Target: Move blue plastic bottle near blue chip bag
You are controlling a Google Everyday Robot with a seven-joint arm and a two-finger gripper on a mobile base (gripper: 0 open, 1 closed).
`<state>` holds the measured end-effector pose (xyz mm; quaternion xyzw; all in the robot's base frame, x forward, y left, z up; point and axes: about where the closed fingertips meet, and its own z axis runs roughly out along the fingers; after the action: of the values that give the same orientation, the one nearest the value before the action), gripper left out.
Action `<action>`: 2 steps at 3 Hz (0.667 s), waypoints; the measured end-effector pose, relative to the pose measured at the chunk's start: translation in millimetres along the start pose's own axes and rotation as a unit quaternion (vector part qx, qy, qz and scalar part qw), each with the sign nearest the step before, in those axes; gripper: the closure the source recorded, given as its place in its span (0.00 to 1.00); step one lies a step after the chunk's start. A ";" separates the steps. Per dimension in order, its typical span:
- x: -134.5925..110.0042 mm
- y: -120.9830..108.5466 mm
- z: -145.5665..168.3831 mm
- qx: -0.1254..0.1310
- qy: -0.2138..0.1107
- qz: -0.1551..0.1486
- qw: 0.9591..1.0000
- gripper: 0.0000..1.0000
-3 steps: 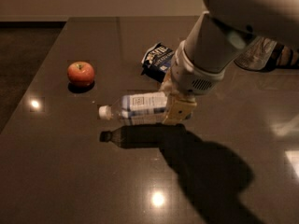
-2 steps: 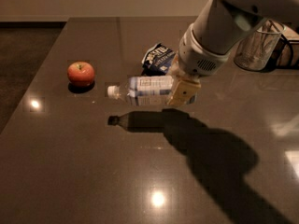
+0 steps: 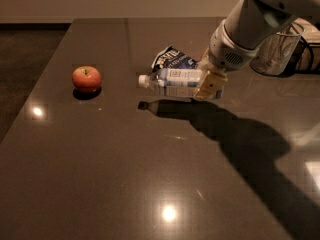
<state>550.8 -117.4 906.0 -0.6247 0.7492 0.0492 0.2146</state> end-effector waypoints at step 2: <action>37.0 -2.9 18.2 0.010 0.025 0.036 0.999 0.61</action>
Offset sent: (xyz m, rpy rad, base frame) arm -0.0002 -0.0411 -0.0515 -0.0415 0.0423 -0.1182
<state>553.6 -145.6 875.9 -0.5966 0.7764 0.0340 0.2002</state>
